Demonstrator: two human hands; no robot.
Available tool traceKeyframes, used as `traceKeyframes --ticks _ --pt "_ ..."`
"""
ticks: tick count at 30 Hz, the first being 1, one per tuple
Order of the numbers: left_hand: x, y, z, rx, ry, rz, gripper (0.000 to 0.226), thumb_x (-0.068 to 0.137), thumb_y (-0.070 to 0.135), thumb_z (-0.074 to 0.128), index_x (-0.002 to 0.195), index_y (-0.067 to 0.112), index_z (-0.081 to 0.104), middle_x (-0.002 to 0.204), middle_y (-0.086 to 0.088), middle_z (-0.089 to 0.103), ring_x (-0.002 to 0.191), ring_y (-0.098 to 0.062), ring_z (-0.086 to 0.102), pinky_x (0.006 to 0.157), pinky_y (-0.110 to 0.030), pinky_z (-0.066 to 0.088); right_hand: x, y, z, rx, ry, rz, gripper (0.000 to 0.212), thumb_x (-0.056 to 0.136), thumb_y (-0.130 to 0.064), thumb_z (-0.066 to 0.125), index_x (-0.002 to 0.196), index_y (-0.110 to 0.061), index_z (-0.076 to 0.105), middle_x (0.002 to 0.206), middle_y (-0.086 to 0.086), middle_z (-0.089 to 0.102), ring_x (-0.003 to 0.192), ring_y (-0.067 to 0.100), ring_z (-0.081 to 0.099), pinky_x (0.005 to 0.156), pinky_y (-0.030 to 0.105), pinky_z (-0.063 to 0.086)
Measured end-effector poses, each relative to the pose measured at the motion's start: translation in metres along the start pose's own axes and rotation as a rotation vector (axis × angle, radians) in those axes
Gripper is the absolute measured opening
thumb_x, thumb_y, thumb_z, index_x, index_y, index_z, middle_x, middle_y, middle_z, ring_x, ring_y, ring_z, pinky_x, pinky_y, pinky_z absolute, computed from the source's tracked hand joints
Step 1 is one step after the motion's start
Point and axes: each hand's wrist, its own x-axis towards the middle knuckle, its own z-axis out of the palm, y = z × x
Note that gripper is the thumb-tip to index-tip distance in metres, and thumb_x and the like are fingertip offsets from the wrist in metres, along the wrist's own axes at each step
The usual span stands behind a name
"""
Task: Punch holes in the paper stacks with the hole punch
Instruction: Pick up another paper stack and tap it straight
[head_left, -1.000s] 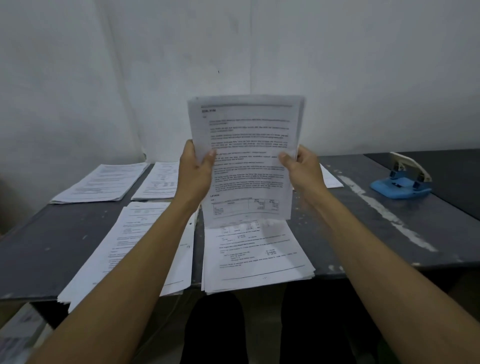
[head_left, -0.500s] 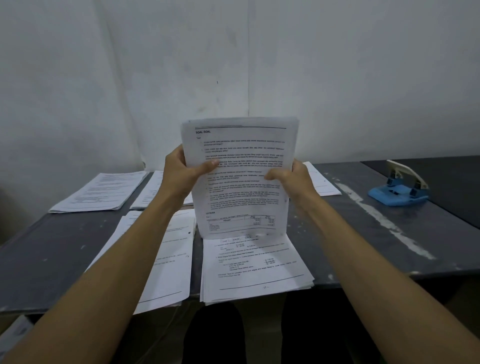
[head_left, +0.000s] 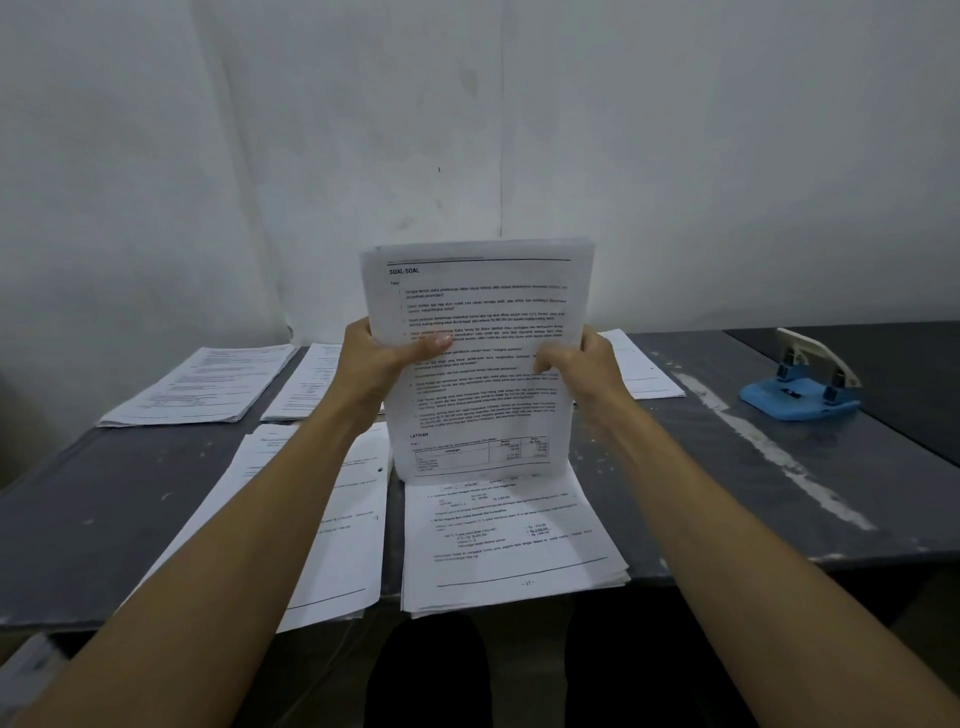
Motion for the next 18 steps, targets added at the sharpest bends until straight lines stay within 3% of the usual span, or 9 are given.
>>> traceKeyframes --ticks 3,7,10,13,18 --pt "0.0 -0.001 0.002 -0.018 0.04 -0.006 0.046 0.06 0.026 0.092 0.102 0.021 0.074 0.1 -0.002 0.078 0.086 -0.024 0.076 0.062 -0.03 0.061 0.001 0.002 0.003 0.029 0.001 0.017 0.023 0.072 0.002 0.062 0.085 -0.017 0.068 0.071 -0.013 0.074 0.06 0.005 0.07 0.047 0.02 0.052" --pt "0.003 0.001 0.004 -0.014 0.044 0.027 0.045 0.062 0.026 0.093 0.101 0.02 0.073 0.099 0.0 0.078 0.084 -0.023 0.076 0.063 -0.03 0.061 0.004 -0.003 0.0 0.024 0.037 -0.029 0.021 0.072 0.001 0.063 0.082 -0.017 0.068 0.069 -0.016 0.073 0.059 0.002 0.069 0.045 0.018 0.05" --pt "-0.001 -0.008 0.003 0.003 0.039 -0.004 0.047 0.059 0.027 0.092 0.101 0.021 0.072 0.097 0.002 0.078 0.081 -0.021 0.076 0.062 -0.028 0.06 0.003 0.007 -0.003 -0.015 0.029 0.013 0.024 0.072 -0.001 0.064 0.089 -0.017 0.069 0.08 -0.01 0.075 0.072 0.01 0.072 0.052 0.024 0.055" --pt "-0.004 -0.018 0.0 -0.014 0.026 -0.036 0.052 0.059 0.026 0.092 0.106 0.017 0.072 0.103 -0.002 0.078 0.086 -0.026 0.076 0.067 -0.037 0.063 0.003 0.018 -0.005 -0.02 0.021 0.037 0.029 0.07 -0.003 0.064 0.096 -0.015 0.071 0.094 -0.004 0.076 0.088 0.02 0.071 0.068 0.033 0.059" --pt "-0.003 -0.016 0.006 -0.031 -0.011 -0.033 0.048 0.061 0.021 0.094 0.104 0.015 0.074 0.103 -0.007 0.077 0.09 -0.03 0.076 0.073 -0.043 0.063 0.005 0.02 0.0 -0.012 -0.012 0.032 0.03 0.058 -0.011 0.064 0.086 -0.016 0.073 0.09 -0.006 0.077 0.087 0.02 0.072 0.067 0.036 0.06"
